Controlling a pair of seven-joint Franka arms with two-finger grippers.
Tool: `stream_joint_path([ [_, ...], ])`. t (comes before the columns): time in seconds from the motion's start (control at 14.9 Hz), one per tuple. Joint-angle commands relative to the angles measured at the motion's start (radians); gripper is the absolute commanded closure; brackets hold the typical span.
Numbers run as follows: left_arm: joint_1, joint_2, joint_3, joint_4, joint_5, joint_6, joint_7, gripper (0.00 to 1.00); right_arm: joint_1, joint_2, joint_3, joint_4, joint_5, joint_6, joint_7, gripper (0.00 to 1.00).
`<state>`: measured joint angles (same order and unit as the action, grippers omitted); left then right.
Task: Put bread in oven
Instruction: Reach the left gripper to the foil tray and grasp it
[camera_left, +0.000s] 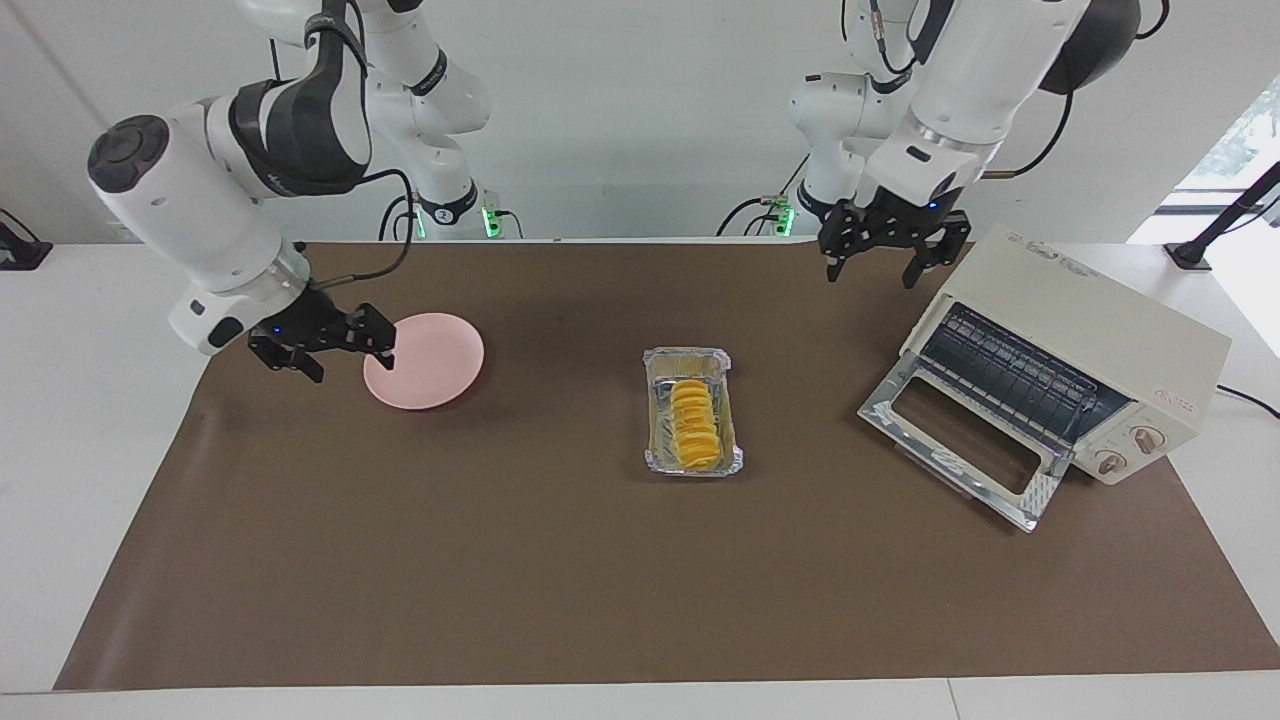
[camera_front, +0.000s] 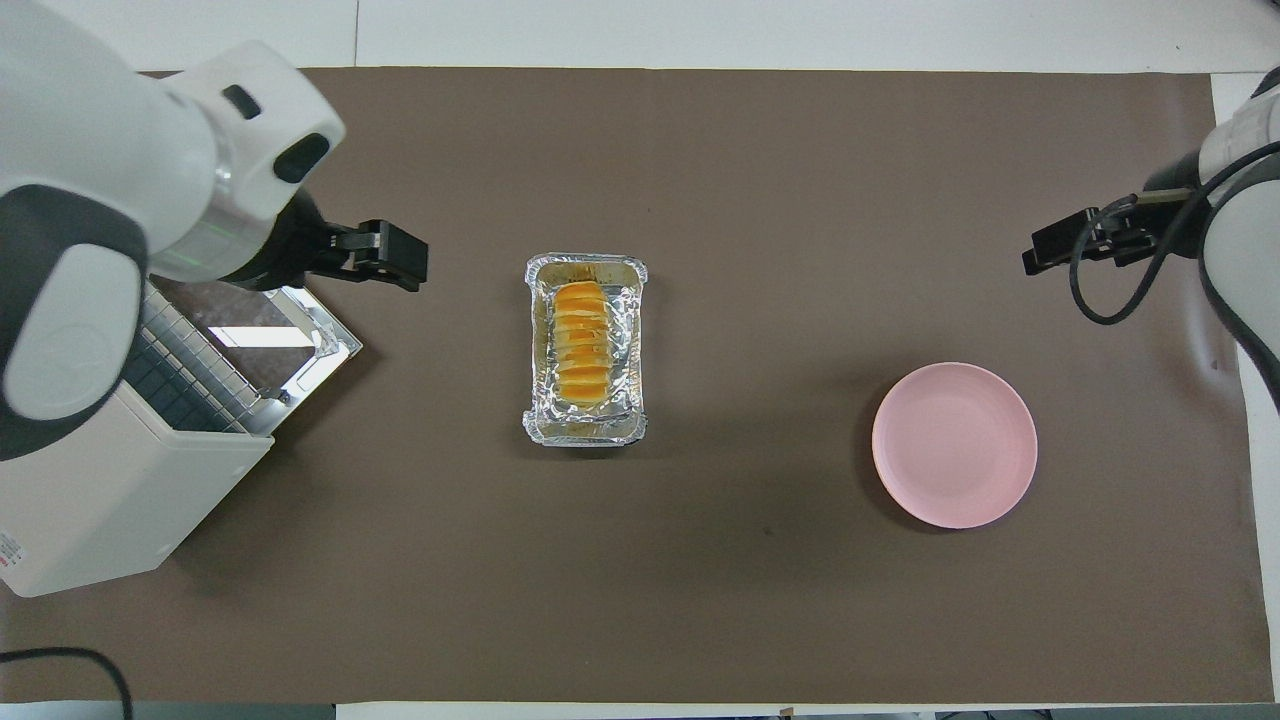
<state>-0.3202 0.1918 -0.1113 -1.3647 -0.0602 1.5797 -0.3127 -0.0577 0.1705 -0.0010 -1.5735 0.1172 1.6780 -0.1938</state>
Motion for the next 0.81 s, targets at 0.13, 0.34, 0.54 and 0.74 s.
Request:
stream_joint_path([
  [0.13,-0.223,0.305,0.051,0.259,0.039,0.037,-0.198,0.0,-0.011,-0.103,0.013,-0.039,-0.088,-0.063,-0.039,0.0],
  [0.34,-0.241,0.33,0.051,0.218,0.054,0.092,-0.2,0.0,-0.013,-0.155,0.013,-0.088,-0.091,-0.063,-0.032,0.0],
  [0.54,-0.279,0.356,0.05,0.144,0.097,0.196,-0.213,0.0,-0.022,-0.198,0.012,-0.132,-0.103,-0.063,-0.026,0.0],
  [0.74,-0.289,0.367,0.05,0.04,0.1,0.319,-0.236,0.0,-0.018,-0.23,0.012,-0.164,-0.143,-0.092,0.04,0.0],
])
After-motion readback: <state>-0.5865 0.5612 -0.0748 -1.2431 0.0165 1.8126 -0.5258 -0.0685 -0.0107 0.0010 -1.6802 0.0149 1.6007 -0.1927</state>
